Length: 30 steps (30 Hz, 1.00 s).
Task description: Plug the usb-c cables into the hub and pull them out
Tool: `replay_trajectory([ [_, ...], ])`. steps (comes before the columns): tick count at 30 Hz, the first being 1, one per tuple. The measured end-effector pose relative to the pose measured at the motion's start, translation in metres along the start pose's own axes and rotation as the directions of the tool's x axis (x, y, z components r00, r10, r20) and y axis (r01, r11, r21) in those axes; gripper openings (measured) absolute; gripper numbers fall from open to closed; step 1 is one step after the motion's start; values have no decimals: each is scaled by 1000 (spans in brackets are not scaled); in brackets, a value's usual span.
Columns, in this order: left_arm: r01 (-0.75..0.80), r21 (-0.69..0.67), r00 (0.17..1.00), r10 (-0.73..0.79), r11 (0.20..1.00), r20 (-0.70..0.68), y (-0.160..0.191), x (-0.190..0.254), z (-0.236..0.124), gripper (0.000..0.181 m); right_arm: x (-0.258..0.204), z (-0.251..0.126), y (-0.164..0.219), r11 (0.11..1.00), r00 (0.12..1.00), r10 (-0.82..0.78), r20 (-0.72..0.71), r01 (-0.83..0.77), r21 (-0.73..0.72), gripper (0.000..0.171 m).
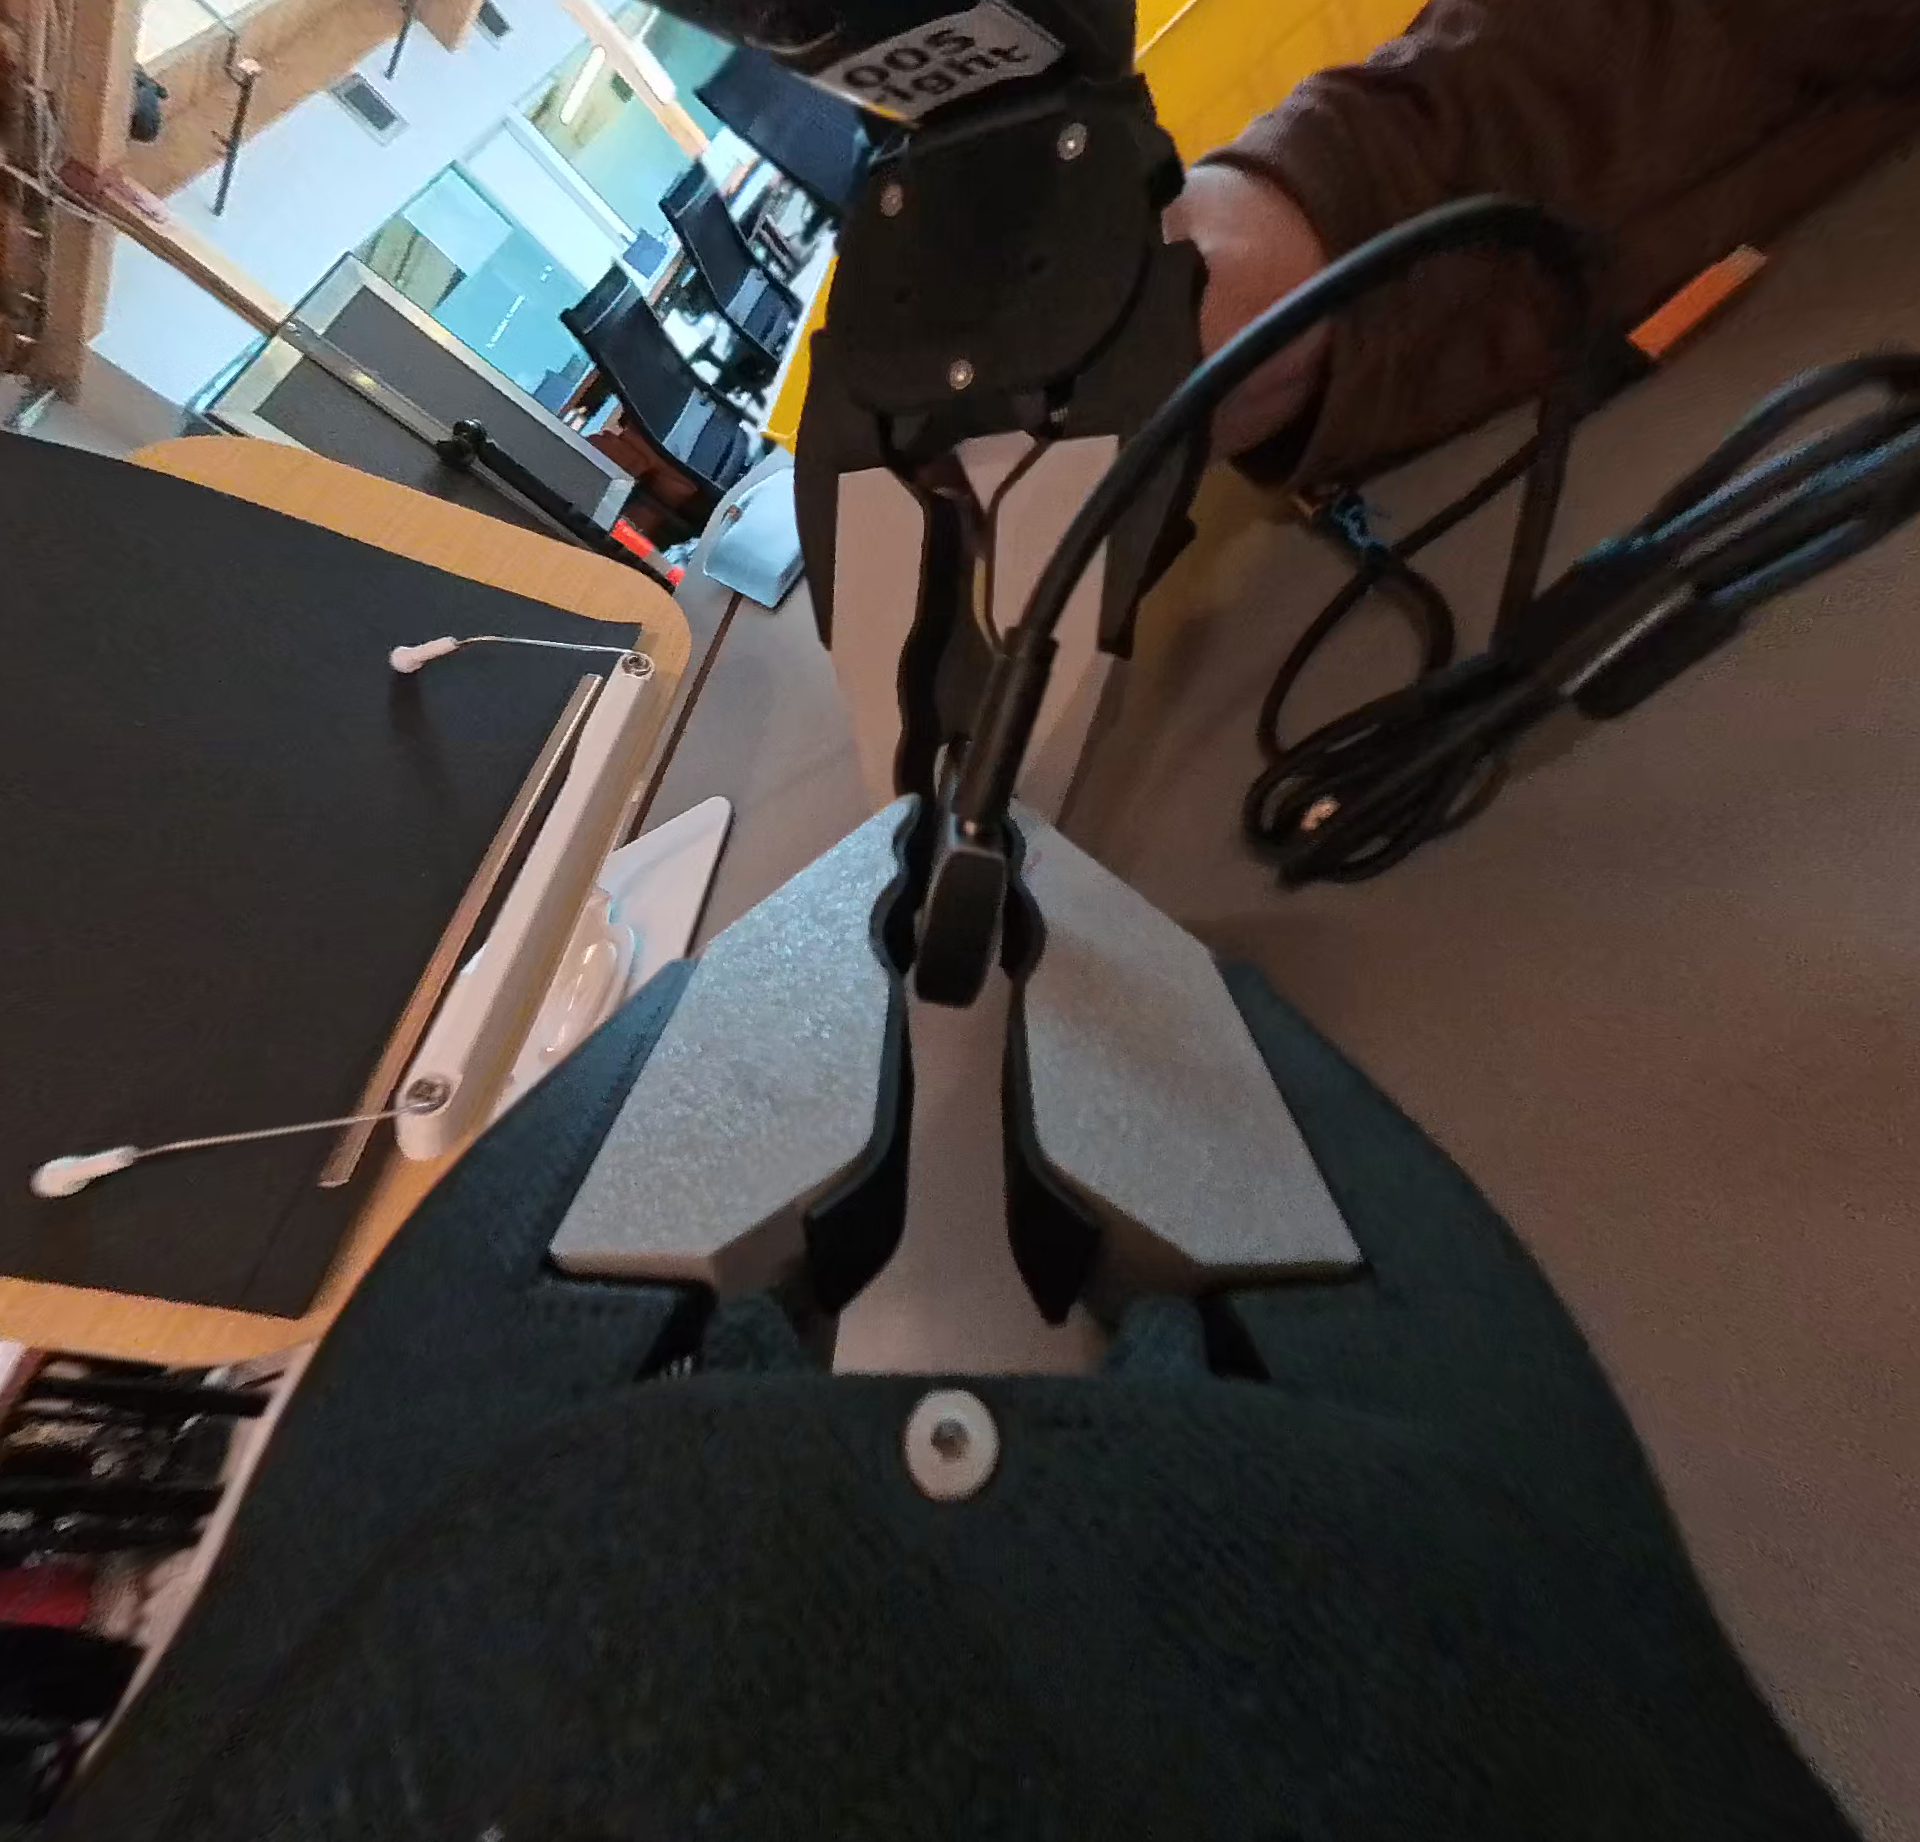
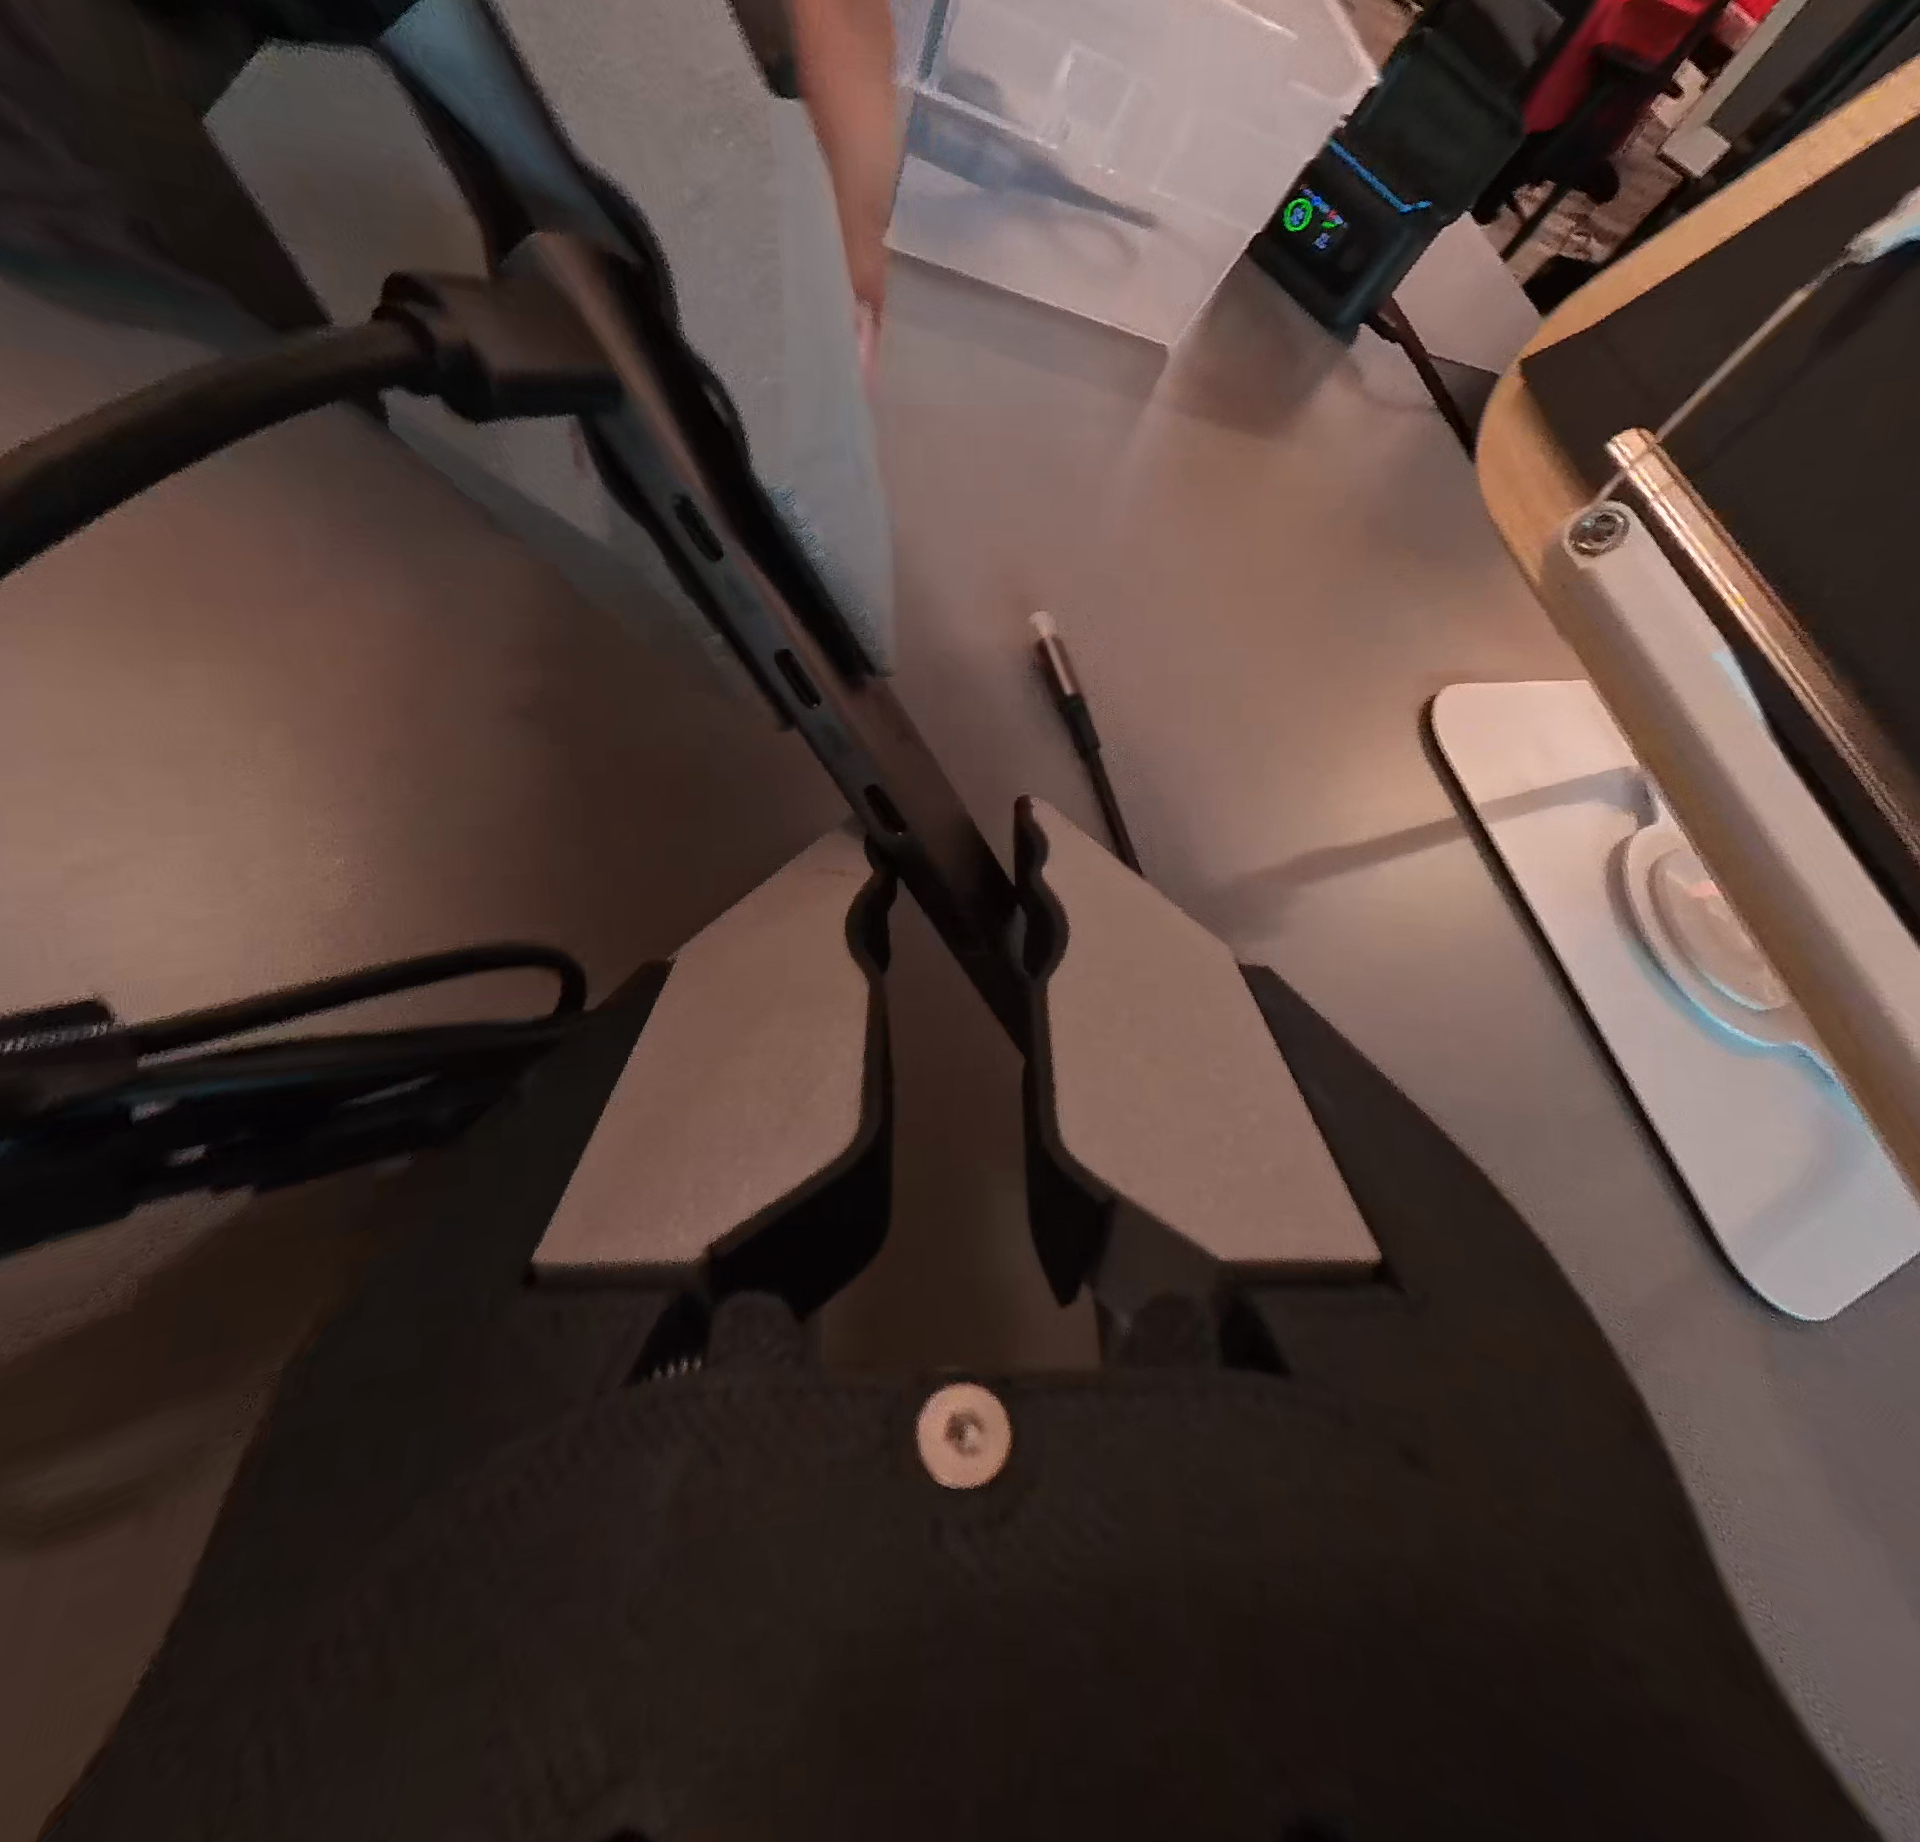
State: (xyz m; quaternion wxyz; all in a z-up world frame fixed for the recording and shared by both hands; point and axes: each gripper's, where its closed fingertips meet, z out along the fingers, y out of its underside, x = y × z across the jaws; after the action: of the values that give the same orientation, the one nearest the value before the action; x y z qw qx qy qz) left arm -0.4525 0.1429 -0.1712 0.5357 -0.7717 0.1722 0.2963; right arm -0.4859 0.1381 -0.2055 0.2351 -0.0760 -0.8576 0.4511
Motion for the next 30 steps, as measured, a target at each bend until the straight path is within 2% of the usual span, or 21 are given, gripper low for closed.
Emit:
replay_trajectory([
  [5,-43,-32,997,45,999,59,4,-9,-1,8,16,-5,0,994,993,111,-36,-111,10,36],
  [8,-53,-27,994,56,998,90,1,-14,-3,8,24,-10,5,994,992,106,-66,-106,0,23],
  [10,-47,-24,994,49,999,95,0,-15,-4,8,25,-10,4,997,993,79,-83,-80,-6,21],
  [14,-13,1,997,13,1000,74,1,-10,-1,9,23,-6,9,998,993,-18,-119,10,-64,19],
  [22,-42,-64,995,47,997,84,10,-5,9,9,20,0,15,997,995,32,-92,-39,-73,22],
  [26,-82,-101,983,98,991,156,15,-18,9,8,42,-11,8,992,976,119,-184,-124,-19,43],
  [30,-172,-173,962,203,970,184,32,-21,12,8,74,-41,21,975,912,193,-363,-221,-36,57],
])
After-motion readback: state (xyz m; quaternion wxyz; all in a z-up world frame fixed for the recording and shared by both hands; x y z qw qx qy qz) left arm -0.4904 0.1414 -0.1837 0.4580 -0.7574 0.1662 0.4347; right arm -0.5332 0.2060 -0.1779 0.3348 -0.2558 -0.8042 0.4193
